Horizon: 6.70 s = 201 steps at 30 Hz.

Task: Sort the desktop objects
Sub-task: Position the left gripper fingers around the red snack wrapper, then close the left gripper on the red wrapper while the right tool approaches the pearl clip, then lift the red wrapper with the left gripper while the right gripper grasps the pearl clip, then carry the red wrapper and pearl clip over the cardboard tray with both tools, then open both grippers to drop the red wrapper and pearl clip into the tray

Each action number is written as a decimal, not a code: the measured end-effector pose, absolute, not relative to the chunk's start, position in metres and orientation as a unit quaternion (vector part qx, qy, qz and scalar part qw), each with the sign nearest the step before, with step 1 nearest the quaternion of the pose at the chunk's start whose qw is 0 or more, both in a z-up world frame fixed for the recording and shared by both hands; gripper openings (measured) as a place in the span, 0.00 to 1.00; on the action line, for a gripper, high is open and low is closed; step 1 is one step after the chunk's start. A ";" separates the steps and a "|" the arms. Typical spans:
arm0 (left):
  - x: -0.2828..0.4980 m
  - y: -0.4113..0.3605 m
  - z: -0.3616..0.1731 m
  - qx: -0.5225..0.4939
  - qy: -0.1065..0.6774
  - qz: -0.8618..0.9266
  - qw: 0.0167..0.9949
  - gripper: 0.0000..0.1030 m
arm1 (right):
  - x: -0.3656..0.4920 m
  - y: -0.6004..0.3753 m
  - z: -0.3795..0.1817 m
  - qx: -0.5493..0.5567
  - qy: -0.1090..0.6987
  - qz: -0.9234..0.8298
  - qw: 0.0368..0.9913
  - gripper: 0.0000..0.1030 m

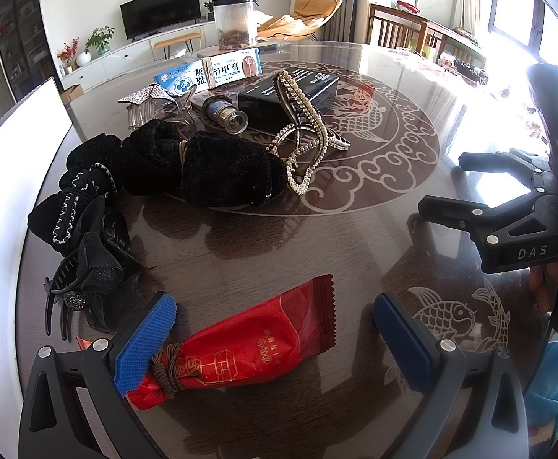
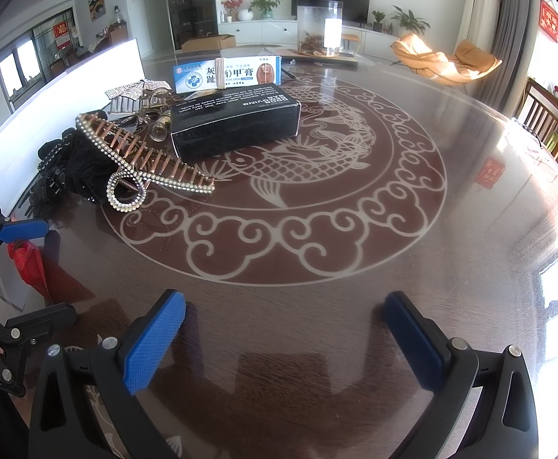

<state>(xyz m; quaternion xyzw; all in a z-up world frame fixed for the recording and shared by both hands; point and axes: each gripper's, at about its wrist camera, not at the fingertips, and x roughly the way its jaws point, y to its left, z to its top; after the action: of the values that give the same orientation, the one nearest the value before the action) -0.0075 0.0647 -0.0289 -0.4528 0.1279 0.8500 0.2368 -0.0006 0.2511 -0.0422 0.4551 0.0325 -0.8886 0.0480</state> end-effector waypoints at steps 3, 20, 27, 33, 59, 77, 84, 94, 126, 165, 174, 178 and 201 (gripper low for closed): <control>-0.008 0.064 -0.029 -0.454 0.129 0.849 0.237 1.00 | -0.001 0.251 -0.042 0.455 0.033 -0.889 0.048 1.00; -0.029 0.016 -0.022 -0.444 0.053 0.887 0.111 0.19 | -0.001 0.251 -0.042 0.455 0.033 -0.889 0.048 1.00; -0.028 0.015 -0.023 -0.443 0.059 0.888 0.106 0.20 | -0.001 0.251 -0.042 0.455 0.033 -0.889 0.048 1.00; -0.032 0.008 -0.024 -0.448 0.057 0.889 0.076 0.63 | -0.001 0.251 -0.042 0.455 0.033 -0.889 0.048 1.00; -0.033 0.007 -0.029 -0.459 0.047 0.883 0.082 0.95 | -0.083 0.149 -0.043 0.445 0.157 -0.844 0.256 1.00; -0.027 0.022 -0.025 -0.444 0.065 0.885 0.127 0.67 | -0.069 0.161 -0.038 0.423 0.125 -0.855 0.274 0.70; -0.024 0.025 -0.019 -0.443 0.041 0.879 0.169 0.09 | -0.033 0.189 -0.033 0.435 0.094 -0.860 0.249 0.70; -0.018 0.038 -0.016 -0.437 0.043 0.872 0.214 0.08 | 0.003 0.237 -0.014 0.442 0.077 -0.871 0.202 0.70; 0.009 -0.024 0.004 -0.488 0.181 0.789 0.327 0.57 | 0.036 0.251 0.024 0.390 -0.026 -0.891 0.233 0.70; -0.052 -0.305 0.056 -0.476 -0.131 0.865 -0.089 0.17 | -0.093 -0.171 0.066 0.414 0.129 -0.773 0.463 0.70; -0.058 -0.298 0.035 -0.495 -0.065 0.857 -0.131 0.74 | -0.077 -0.193 0.023 0.408 0.254 -0.763 0.432 0.86; -0.060 -0.286 0.031 -0.514 -0.024 0.845 -0.147 0.74 | -0.062 -0.196 0.015 0.383 0.305 -0.765 0.418 0.86; -0.010 -0.258 0.052 -0.431 0.016 0.884 -0.179 0.74 | -0.032 -0.122 0.048 0.308 0.222 -0.837 0.394 0.93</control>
<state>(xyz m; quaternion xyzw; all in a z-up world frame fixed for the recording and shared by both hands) -0.0103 -0.2585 0.0520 -0.4307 0.0162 0.8845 -0.1787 -0.0322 -0.1218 0.0479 0.3080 0.2222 -0.8368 0.3944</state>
